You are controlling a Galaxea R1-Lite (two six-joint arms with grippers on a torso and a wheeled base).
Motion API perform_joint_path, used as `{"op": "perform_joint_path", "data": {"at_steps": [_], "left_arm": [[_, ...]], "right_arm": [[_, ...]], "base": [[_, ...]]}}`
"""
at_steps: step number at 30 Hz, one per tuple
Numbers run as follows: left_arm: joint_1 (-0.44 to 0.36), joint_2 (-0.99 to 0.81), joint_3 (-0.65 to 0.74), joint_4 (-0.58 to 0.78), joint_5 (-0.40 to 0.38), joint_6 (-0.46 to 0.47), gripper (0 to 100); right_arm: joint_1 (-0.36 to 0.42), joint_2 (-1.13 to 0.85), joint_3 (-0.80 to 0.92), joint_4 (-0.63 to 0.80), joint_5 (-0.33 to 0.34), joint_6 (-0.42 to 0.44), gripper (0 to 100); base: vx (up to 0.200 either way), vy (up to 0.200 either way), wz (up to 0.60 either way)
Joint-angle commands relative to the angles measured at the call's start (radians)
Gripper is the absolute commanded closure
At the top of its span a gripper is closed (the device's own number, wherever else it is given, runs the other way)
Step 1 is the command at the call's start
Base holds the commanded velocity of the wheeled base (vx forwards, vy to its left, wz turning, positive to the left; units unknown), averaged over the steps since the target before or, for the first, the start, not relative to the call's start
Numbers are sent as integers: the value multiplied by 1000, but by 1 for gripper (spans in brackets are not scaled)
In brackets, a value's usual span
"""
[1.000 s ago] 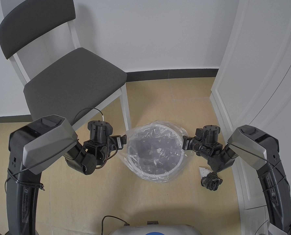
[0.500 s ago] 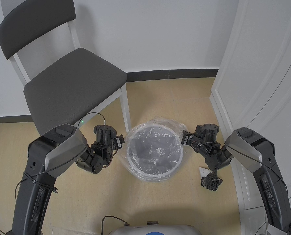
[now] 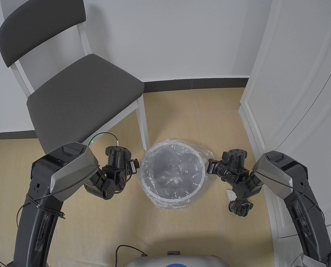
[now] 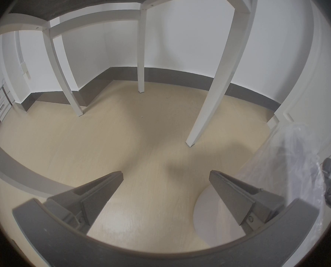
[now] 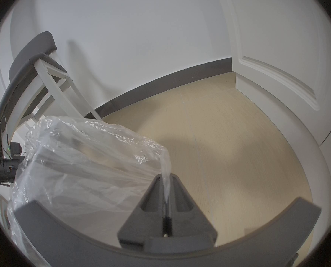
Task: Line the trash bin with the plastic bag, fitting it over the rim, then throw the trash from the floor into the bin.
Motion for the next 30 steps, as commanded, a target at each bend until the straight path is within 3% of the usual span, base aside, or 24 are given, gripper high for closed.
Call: {"op": "perform_joint_path", "data": {"at_steps": [1, 5, 11, 12, 15, 17, 21, 26, 30], "left_arm": [[-1, -5, 11, 7, -2, 2, 0], [1, 6, 7, 85, -3, 2, 0], [12, -47, 31, 98, -3, 4, 0], [15, -59, 47, 101, -2, 7, 0], [23, -91, 79, 105, -3, 37, 0], [32, -143, 158, 92, -3, 109, 0], [32, -211, 247, 90, -6, 156, 0], [30, -251, 316, 88, -9, 163, 0], [29, -278, 364, 62, -37, 163, 0]], "right_arm": [[1, 1, 10, -1, 0, 0, 100], [1, -6, 30, -3, 2, -3, 100], [-3, -51, 54, -4, 2, -11, 100], [-3, -66, 65, -1, 3, -11, 0], [-5, -100, 96, 0, 2, -11, 0], [-12, -178, 171, 5, 6, -18, 0], [-25, -276, 289, 5, 9, -73, 0], [-38, -353, 427, -3, 9, -156, 0], [-37, -390, 497, -10, 8, -165, 0]], "base": [[0, 0, 0], [0, 0, 0], [0, 0, 0], [0, 0, 0], [0, 0, 0], [0, 0, 0], [0, 0, 0], [0, 0, 0], [0, 0, 0]]}}
